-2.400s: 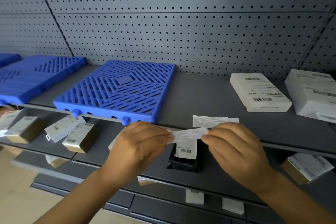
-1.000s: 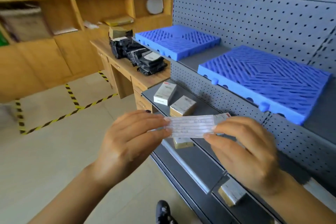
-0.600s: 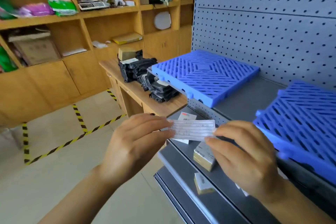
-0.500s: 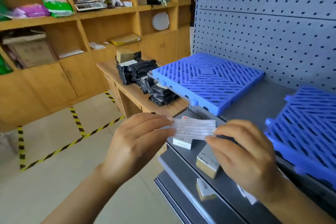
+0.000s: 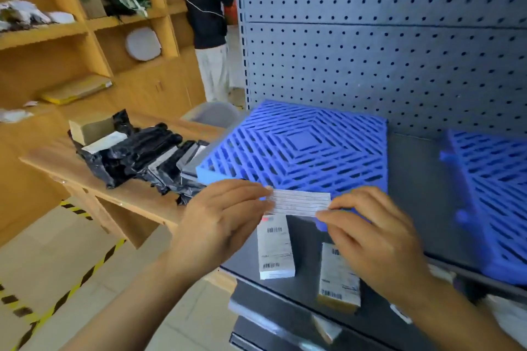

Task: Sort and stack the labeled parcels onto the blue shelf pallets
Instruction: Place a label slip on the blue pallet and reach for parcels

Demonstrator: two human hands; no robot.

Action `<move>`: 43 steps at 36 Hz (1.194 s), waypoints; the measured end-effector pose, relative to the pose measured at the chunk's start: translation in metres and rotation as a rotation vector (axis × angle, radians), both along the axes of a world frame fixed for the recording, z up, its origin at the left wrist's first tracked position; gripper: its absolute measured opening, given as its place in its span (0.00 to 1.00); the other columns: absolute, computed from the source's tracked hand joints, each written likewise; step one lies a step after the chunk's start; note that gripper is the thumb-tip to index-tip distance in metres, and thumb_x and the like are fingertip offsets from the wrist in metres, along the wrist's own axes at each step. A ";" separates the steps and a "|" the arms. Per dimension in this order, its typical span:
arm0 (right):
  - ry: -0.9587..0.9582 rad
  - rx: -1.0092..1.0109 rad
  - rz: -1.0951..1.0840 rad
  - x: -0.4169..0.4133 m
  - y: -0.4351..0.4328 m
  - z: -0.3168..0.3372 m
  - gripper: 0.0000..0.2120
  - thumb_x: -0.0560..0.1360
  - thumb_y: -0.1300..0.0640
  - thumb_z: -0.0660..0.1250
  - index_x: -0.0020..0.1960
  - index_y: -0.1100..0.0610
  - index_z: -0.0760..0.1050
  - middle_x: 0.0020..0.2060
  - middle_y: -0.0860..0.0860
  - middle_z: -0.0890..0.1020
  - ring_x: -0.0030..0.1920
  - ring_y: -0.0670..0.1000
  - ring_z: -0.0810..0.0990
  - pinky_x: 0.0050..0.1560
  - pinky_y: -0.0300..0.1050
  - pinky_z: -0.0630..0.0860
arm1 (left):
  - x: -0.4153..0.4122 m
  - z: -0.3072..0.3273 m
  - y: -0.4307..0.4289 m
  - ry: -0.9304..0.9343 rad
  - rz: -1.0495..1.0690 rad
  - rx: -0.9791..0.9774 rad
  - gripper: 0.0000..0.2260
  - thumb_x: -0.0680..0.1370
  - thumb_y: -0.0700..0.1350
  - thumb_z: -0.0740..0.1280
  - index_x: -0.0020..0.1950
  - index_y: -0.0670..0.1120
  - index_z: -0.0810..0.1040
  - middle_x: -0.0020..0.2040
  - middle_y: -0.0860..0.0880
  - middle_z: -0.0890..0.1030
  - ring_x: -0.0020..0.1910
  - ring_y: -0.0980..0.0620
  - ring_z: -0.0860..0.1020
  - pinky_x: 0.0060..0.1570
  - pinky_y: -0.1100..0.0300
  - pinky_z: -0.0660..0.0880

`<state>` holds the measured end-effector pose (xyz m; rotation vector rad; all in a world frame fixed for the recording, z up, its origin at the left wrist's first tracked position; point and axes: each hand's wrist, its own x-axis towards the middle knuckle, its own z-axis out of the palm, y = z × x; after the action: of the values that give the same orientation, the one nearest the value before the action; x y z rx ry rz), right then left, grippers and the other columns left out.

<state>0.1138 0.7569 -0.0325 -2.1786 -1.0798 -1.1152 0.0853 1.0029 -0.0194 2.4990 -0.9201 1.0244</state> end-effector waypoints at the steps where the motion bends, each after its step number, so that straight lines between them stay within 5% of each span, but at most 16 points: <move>1: 0.017 0.003 -0.031 0.001 0.006 0.000 0.11 0.78 0.61 0.64 0.43 0.58 0.83 0.40 0.52 0.81 0.40 0.55 0.77 0.39 0.50 0.75 | 0.008 -0.001 0.006 0.007 -0.025 0.000 0.07 0.77 0.42 0.68 0.50 0.42 0.84 0.55 0.48 0.83 0.53 0.48 0.81 0.52 0.51 0.77; 12: 0.119 0.000 -0.270 0.007 0.045 -0.012 0.06 0.71 0.64 0.68 0.43 0.57 0.82 0.40 0.50 0.80 0.40 0.53 0.78 0.38 0.50 0.75 | 0.062 -0.017 0.039 0.071 -0.190 -0.082 0.09 0.77 0.43 0.65 0.49 0.44 0.85 0.53 0.51 0.83 0.53 0.54 0.81 0.55 0.57 0.75; 19: 0.196 0.000 -0.326 0.006 0.052 -0.011 0.06 0.74 0.56 0.66 0.44 0.56 0.82 0.42 0.48 0.79 0.43 0.50 0.76 0.44 0.46 0.74 | 0.070 -0.023 0.042 0.098 -0.205 -0.154 0.11 0.75 0.52 0.69 0.47 0.46 0.85 0.52 0.53 0.84 0.50 0.55 0.82 0.50 0.54 0.78; 31: 0.199 0.029 -0.364 0.009 0.053 -0.013 0.07 0.74 0.53 0.68 0.44 0.56 0.83 0.41 0.48 0.79 0.42 0.49 0.76 0.44 0.43 0.73 | 0.079 -0.025 0.041 0.137 -0.215 -0.230 0.09 0.75 0.51 0.70 0.45 0.46 0.85 0.49 0.54 0.84 0.48 0.57 0.81 0.47 0.54 0.79; 43: 0.177 0.026 -0.369 0.002 0.042 -0.007 0.14 0.74 0.46 0.69 0.50 0.56 0.83 0.44 0.48 0.81 0.46 0.51 0.79 0.47 0.49 0.76 | 0.074 -0.014 0.040 0.163 -0.202 -0.190 0.18 0.73 0.55 0.70 0.57 0.45 0.81 0.60 0.53 0.80 0.58 0.58 0.78 0.58 0.60 0.74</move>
<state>0.1157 0.7993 -0.0398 -2.4652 -0.5984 -1.0500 0.1595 1.0431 -0.0331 2.2420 -0.9545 0.7922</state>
